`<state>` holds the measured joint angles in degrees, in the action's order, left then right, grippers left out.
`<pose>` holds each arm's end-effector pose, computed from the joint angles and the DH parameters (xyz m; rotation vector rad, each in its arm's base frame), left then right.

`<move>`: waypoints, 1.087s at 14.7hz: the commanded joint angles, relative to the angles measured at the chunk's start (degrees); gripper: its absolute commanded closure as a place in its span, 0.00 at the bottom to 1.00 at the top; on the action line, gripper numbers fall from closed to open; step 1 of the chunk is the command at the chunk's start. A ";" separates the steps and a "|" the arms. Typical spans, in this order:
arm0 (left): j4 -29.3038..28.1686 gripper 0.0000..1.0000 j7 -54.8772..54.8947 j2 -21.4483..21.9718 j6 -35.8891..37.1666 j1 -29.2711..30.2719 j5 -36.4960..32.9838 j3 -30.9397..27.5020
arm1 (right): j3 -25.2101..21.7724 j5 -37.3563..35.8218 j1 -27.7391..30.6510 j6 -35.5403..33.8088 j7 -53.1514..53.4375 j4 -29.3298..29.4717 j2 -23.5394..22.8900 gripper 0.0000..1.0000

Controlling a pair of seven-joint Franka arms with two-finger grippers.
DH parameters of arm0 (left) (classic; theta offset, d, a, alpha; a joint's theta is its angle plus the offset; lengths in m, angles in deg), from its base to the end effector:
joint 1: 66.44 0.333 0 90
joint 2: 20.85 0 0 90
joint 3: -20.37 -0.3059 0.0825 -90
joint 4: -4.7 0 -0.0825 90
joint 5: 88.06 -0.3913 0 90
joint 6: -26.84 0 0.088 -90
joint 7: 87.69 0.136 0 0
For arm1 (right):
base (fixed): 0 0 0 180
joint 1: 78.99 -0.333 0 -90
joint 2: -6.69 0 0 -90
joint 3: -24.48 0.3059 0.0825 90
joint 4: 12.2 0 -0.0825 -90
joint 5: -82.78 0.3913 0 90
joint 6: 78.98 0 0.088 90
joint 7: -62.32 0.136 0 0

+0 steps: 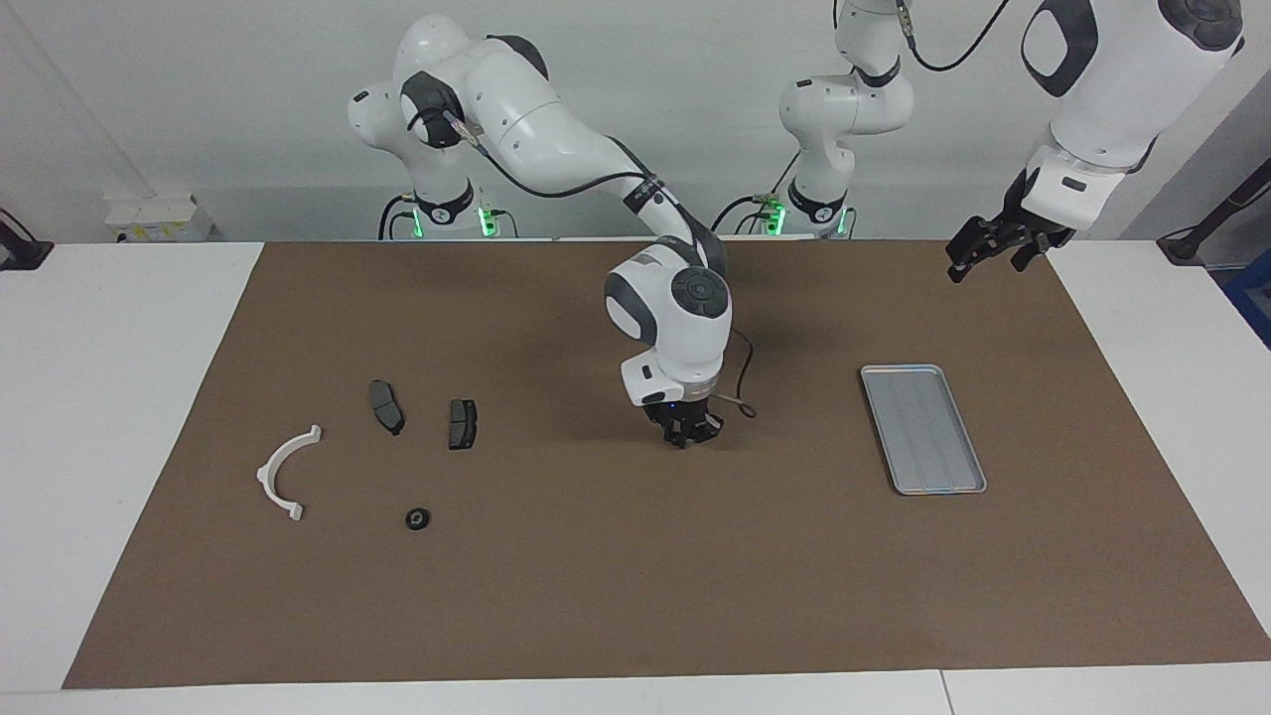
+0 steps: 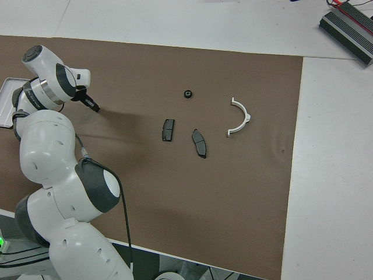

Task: Place bearing gear from tray to pile
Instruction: 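Carry the ring with the right gripper toward the first ring near the pads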

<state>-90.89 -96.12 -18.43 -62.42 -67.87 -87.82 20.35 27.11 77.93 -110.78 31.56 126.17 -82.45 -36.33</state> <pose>0.5431 -0.0139 0.5612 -3.1322 -0.1923 0.1073 0.6214 0.4067 0.2820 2.9822 -0.7514 0.0075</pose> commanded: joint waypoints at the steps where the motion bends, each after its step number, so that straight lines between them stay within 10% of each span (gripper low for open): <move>1: -2.07 0.00 0.44 1.80 -1.09 -0.59 0.64 -0.52 | 0.97 -0.60 4.01 -6.53 -9.39 -0.15 5.74 1.00; 9: -2.07 0.00 0.44 1.80 -1.00 -0.59 0.64 -0.52 | 0.89 -0.17 21.14 -14.73 -47.27 -0.50 14.19 1.00; 16: -2.07 0.00 0.44 1.80 -1.09 -0.59 0.64 -0.52 | 0.80 -0.17 31.69 -3.69 -64.09 -10.94 16.74 1.00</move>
<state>-90.89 -96.12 -18.43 -62.42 -67.87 -87.82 20.35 27.01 77.93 -81.15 22.00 65.13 -85.86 -22.49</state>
